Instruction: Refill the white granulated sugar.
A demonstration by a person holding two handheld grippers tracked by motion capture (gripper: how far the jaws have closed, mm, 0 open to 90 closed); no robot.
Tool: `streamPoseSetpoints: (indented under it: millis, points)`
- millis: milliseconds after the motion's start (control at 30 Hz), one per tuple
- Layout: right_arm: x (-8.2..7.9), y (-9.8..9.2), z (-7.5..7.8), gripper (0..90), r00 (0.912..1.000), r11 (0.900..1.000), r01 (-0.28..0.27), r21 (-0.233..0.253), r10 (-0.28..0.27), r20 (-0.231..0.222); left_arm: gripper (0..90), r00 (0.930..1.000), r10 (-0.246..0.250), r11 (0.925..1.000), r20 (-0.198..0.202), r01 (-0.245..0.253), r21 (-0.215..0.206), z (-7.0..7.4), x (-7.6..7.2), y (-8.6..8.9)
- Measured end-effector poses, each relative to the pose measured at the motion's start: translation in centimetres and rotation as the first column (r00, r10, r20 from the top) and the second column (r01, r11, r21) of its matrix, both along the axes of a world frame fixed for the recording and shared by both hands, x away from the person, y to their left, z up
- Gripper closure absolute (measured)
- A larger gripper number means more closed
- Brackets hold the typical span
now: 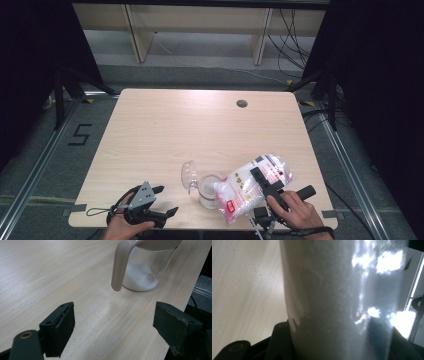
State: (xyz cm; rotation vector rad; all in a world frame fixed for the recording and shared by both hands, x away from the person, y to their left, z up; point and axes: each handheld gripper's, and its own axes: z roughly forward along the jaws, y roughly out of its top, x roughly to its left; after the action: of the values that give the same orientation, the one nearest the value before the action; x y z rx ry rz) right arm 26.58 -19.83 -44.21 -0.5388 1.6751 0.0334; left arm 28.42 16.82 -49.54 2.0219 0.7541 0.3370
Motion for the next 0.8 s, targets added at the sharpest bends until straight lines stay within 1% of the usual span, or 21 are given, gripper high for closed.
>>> streamPoseSetpoints:
  millis: [100,133,400,433,500,533,567,600,800]
  points:
    - [0.01,-0.02,-0.02,54.7,1.0,1.0,0.001,0.004,-0.001,-0.003,17.4,1.0,-0.005,0.9999,0.001,0.005,0.012,0.03,0.03,0.08]
    - [0.04,-0.03,-0.04,54.7,1.0,1.0,-0.003,0.005,0.003,0.0,17.4,1.0,0.001,1.0,0.0,-0.001,-0.002,-0.01,-0.01,-0.01]
    - [0.05,-0.09,-0.07,54.8,1.0,1.0,-0.001,0.011,0.001,-0.004,17.4,1.0,-0.001,1.0,-0.002,0.001,0.001,0.0,0.01,0.02]
    - [0.05,-0.09,-0.07,54.8,1.0,1.0,-0.001,0.01,0.001,-0.004,17.4,1.0,0.001,1.0,-0.001,-0.001,-0.004,-0.02,0.0,-0.01]
    - [0.07,-0.1,-0.1,54.8,1.0,1.0,-0.004,0.014,0.004,-0.001,17.4,1.0,-0.001,1.0,0.0,0.001,0.004,0.02,0.02,0.05]
    - [0.07,-0.11,-0.1,54.8,1.0,1.0,-0.003,0.015,0.003,-0.002,17.4,1.0,0.001,1.0,-0.002,-0.001,-0.003,-0.01,0.01,-0.01]
    - [0.1,-0.09,-0.07,54.8,1.0,1.0,-0.009,0.014,0.009,0.002,17.4,1.0,-0.007,0.9999,0.0,0.007,0.015,0.04,0.04,0.11]
    - [0.19,-0.01,0.05,54.8,0.9997,1.0,-0.025,-0.004,0.025,0.007,17.4,1.0,-0.006,0.9999,0.0,0.006,0.013,0.03,0.05,0.09]
    - [0.2,-0.04,0.04,54.9,0.9997,1.0,-0.022,-0.002,0.022,0.005,17.4,1.0,-0.005,0.9999,-0.001,0.005,0.011,0.03,0.04,0.09]
